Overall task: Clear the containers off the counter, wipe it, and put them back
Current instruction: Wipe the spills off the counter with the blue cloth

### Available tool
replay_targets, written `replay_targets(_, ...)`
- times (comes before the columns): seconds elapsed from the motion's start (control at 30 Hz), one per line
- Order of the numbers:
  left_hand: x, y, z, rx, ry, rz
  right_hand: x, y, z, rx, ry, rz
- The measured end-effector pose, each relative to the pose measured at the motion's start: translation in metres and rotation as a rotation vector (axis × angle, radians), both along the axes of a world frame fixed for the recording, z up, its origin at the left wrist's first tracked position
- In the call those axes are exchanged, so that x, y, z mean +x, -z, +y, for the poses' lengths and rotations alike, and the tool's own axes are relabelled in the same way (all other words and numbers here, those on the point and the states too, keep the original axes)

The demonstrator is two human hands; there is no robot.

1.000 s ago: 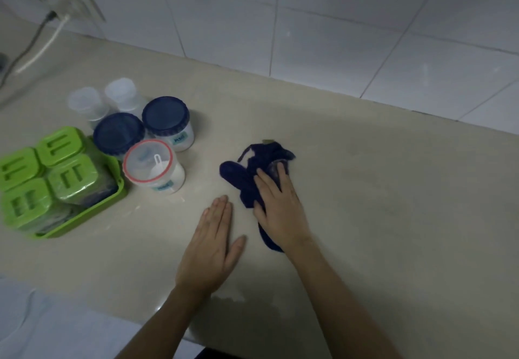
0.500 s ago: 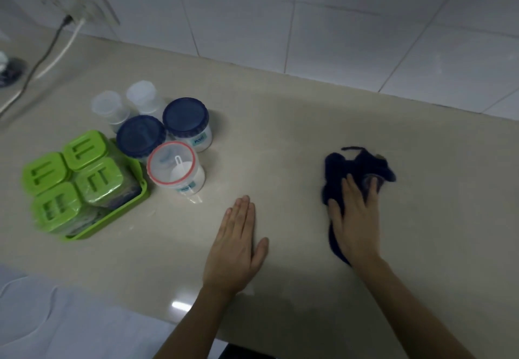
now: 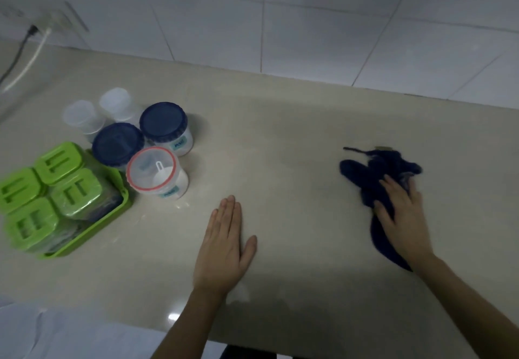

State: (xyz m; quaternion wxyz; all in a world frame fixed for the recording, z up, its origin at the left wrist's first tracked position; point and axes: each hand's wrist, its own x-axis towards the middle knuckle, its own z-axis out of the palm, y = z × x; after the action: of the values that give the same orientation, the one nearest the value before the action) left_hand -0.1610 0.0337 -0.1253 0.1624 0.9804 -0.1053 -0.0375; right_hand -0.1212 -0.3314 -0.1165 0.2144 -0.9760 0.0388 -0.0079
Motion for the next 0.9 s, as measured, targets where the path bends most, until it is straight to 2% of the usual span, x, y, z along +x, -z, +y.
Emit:
replay_targets(0.1,0.000,0.002,0.002,-0.007,-0.010,-0.022,0.003,0.002,0.010,-0.023,0.155,-0.021)
replay_targets(0.13,0.001,0.002,0.001,-0.002,-0.012,-0.025,0.008,0.004,0.028,-0.017,0.147,-0.032)
replay_targets(0.33,-0.005,0.000,0.001,0.037,-0.017,0.038,0.014,0.010,0.180,-0.122,-0.315,-0.117)
replay_targets(0.43,-0.006,0.000,0.001,0.064,-0.025,0.031,0.006,0.006,0.161,-0.119,-0.350,-0.144)
replay_targets(0.53,-0.005,-0.005,-0.008,0.041,0.038,-0.009,-0.016,0.013,0.075,-0.060,-0.232,-0.129)
replay_targets(0.67,0.007,-0.004,-0.066,-0.065,0.139,-0.040,-0.053,0.016,-0.051,0.005,0.211,-0.075)
replay_targets(0.77,0.020,0.001,-0.107,-0.061,0.166,-0.037,-0.056,0.008,-0.068,-0.001,0.479,-0.058)
replay_targets(0.83,0.026,0.005,-0.118,0.014,0.178,-0.030,-0.045,0.005,-0.038,-0.106,0.476,-0.086)
replay_targets(0.9,0.025,0.008,-0.118,0.067,0.192,-0.046,-0.030,0.003,0.010,-0.135,0.280,-0.119)
